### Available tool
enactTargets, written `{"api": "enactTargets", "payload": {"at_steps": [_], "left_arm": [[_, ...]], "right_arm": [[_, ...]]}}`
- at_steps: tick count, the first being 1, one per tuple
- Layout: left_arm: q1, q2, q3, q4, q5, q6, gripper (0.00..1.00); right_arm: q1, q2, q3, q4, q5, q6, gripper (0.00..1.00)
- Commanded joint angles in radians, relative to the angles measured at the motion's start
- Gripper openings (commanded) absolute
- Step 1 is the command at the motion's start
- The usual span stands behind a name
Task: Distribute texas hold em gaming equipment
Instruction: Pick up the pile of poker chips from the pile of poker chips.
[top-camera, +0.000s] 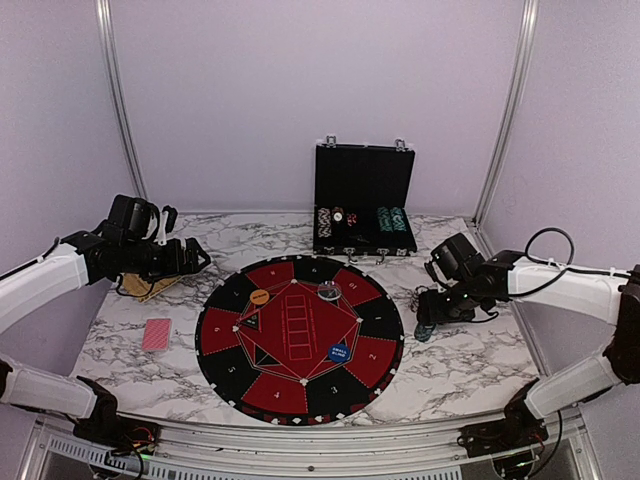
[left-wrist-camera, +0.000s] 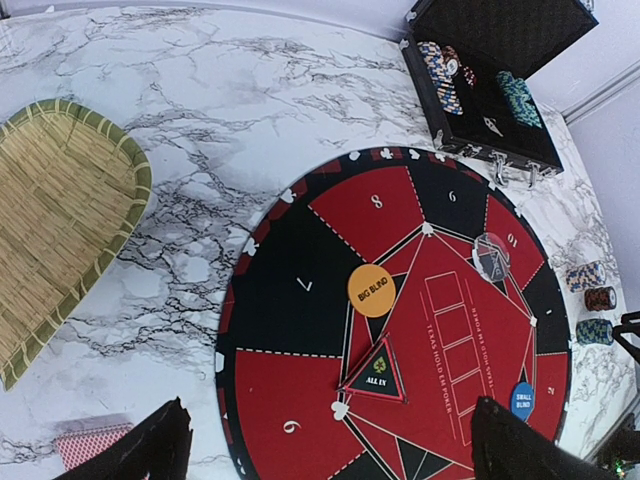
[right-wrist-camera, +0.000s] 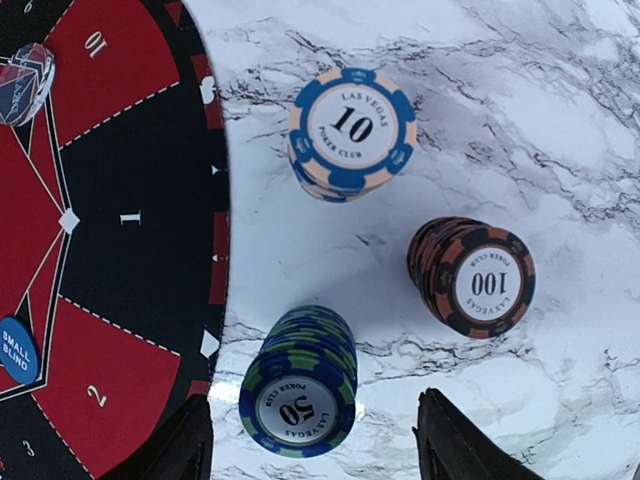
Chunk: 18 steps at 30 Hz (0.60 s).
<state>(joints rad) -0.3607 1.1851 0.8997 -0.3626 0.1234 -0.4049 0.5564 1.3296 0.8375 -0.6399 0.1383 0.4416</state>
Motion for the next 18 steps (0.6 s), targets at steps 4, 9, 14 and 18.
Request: {"api": "enactTargets", "payload": {"at_steps": [4,9,14,18], "left_arm": [[0.006,0.007,-0.011,0.024,0.004,-0.002,0.99],[0.006,0.009,-0.01,0.024,0.005,-0.002,0.99],[0.006,0.011,-0.012,0.023,0.007,-0.003,0.99],[0.006,0.008,-0.012,0.023,0.008,-0.004,0.99]], "right_arm": [[0.012,0.009,-0.007,0.014,-0.002,0.016,0.68],[0.023,0.015,-0.019,0.02,-0.002,0.021,0.66],[0.049,0.037,-0.018,0.024,0.009,0.033,0.65],[0.052,0.052,-0.019,0.024,0.031,0.04,0.64]]}}
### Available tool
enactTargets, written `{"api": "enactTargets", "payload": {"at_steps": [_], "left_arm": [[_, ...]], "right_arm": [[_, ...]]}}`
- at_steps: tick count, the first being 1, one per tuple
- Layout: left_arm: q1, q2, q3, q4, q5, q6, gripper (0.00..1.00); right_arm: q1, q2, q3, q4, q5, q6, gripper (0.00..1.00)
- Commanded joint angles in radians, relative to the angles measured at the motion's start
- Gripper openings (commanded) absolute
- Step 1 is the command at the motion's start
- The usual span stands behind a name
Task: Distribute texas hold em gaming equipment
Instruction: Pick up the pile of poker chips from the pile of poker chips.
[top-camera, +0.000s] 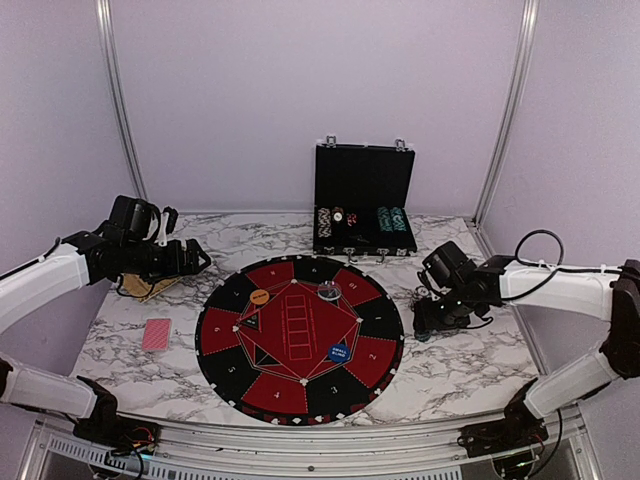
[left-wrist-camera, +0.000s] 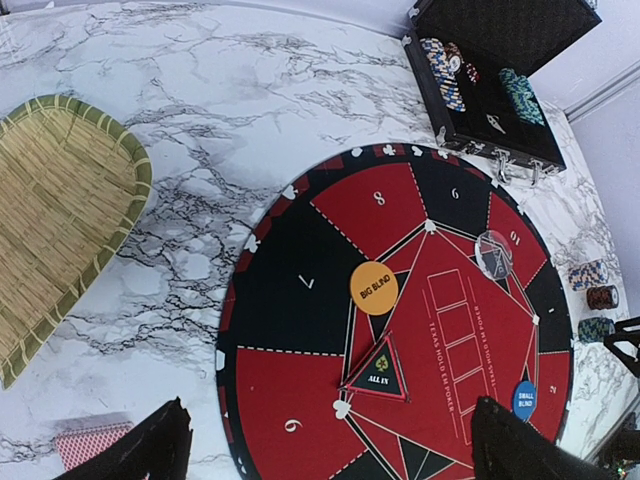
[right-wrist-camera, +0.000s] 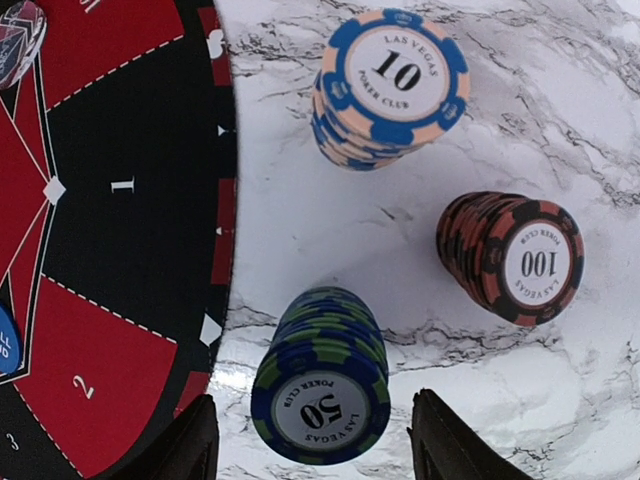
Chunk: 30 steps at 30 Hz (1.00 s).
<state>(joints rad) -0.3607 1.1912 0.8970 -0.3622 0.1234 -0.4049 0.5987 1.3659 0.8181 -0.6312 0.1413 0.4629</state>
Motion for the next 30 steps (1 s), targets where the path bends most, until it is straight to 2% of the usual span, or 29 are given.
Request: {"api": "enactTargets", "payload": {"at_steps": [1,30], "left_arm": [[0.006,0.001,-0.009,0.022,0.006,-0.003,0.99],[0.006,-0.002,-0.009,0.023,0.007,-0.004,0.99]], "right_arm": [[0.01,0.019,0.0,0.015,0.032,0.02,0.64],[0.01,0.104,0.04,0.054,0.058,0.005,0.47]]}}
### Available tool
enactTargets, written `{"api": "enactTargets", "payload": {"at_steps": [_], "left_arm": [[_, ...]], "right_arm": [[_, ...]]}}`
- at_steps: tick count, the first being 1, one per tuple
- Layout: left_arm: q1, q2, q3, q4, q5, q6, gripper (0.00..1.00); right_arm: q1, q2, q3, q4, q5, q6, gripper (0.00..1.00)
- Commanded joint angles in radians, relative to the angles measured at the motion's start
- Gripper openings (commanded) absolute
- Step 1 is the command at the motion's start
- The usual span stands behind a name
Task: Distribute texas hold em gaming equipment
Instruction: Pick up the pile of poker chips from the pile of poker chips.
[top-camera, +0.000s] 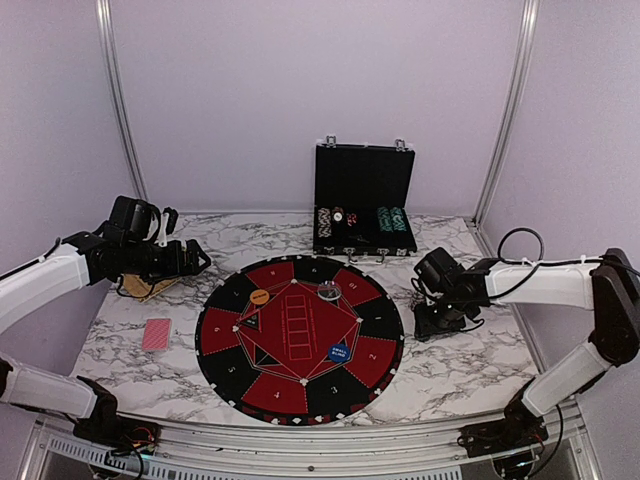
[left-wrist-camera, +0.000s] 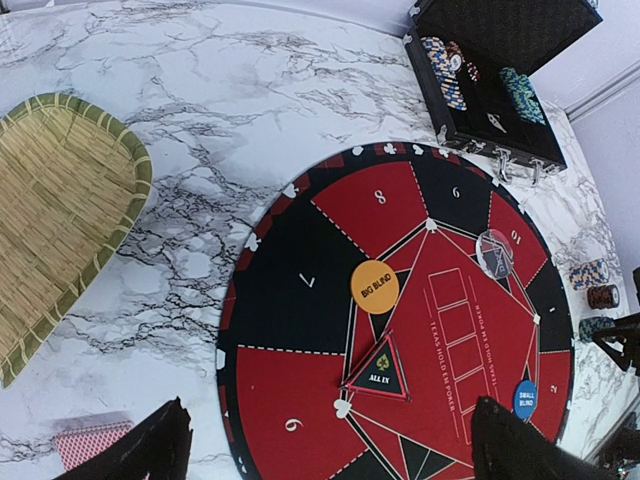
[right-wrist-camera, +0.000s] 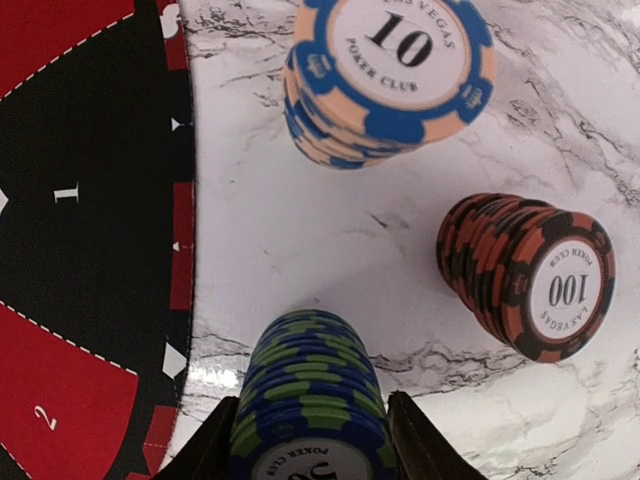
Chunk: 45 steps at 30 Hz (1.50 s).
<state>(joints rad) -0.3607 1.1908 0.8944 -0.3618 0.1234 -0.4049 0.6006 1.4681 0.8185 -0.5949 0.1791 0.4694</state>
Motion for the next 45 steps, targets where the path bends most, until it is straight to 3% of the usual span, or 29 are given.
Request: {"api": "enactTargets", "payload": {"at_steps": [1,15,30,45], "left_arm": [[0.006,-0.001,-0.005,0.022,0.008,-0.004,0.99],[0.006,0.0,-0.004,0.022,0.007,-0.003,0.99],[0.007,-0.002,-0.005,0.023,0.009,-0.004,0.99],[0.008,-0.003,-0.003,0.022,0.015,-0.003,0.99]], "right_arm": [[0.008,0.001,0.04,0.017,0.021,-0.004,0.47],[0.008,-0.008,0.059,0.0,0.025,-0.007,0.35],[0.012,-0.053,0.096,-0.075,0.036,-0.009,0.32],[0.137,0.037,0.237,-0.093,0.019,0.002,0.31]]}}
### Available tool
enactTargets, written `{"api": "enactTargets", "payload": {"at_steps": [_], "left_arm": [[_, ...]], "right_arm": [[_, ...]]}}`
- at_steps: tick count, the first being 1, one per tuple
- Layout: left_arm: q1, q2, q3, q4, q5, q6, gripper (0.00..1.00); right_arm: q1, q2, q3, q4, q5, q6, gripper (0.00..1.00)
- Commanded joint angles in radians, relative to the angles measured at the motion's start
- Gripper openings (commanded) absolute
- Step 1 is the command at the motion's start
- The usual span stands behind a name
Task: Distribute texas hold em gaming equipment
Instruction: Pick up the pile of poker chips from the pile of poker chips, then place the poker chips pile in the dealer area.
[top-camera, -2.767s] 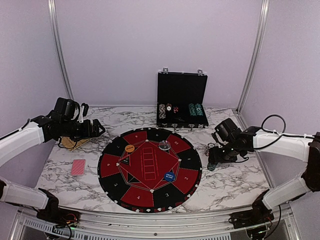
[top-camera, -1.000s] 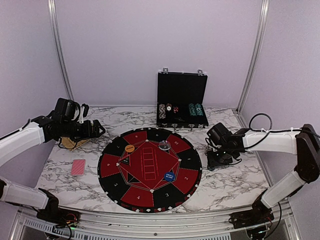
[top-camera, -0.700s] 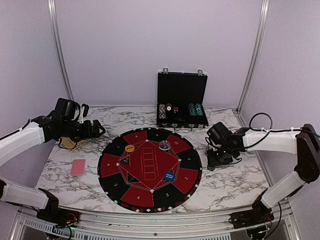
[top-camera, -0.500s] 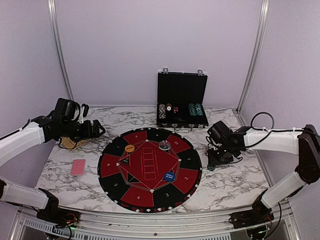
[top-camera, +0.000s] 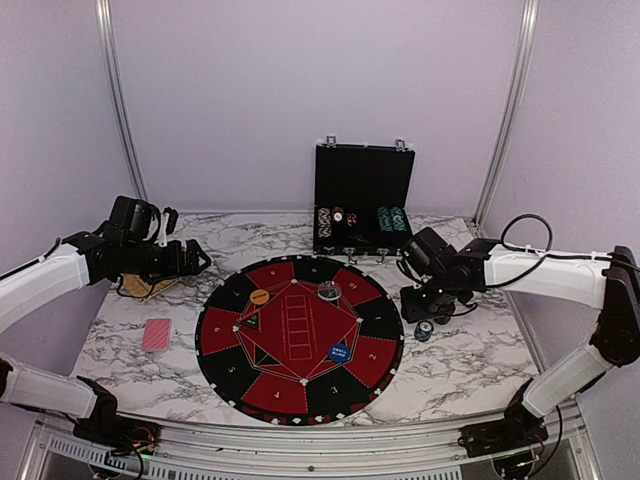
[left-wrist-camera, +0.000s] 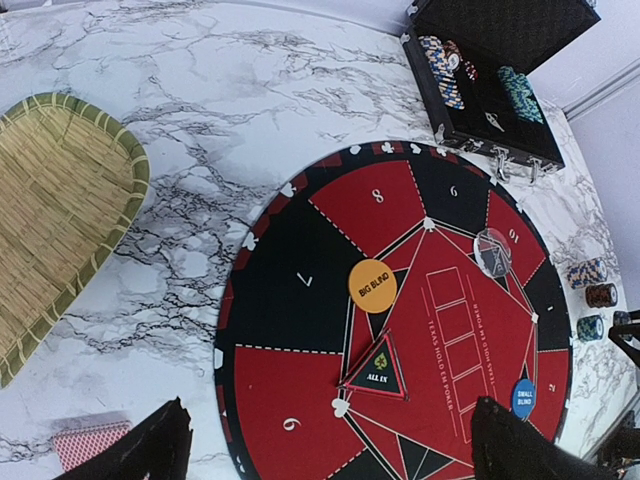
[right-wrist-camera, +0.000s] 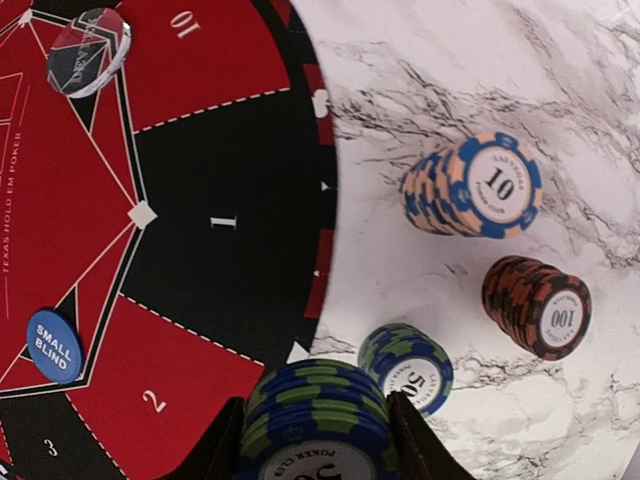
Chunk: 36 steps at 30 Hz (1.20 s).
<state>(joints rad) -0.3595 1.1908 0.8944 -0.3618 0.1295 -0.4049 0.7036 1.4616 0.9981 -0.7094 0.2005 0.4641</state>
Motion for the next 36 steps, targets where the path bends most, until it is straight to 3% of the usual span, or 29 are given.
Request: {"api": "enactTargets", "payload": {"at_steps": [1,10,36], "left_arm": [[0.007,-0.003,-0.004,0.022,0.01,-0.003,0.99],[0.007,-0.002,-0.004,0.022,0.011,-0.003,0.99],[0.019,0.027,0.0,0.018,0.011,0.01,0.99]], "right_arm": [[0.039,0.06,0.065,0.029,-0.005,0.005,0.31],[0.045,0.231,0.182,0.091,-0.019,-0.048,0.31],[-0.093,0.908,0.993,-0.001,-0.069,-0.264,0.31]]}}
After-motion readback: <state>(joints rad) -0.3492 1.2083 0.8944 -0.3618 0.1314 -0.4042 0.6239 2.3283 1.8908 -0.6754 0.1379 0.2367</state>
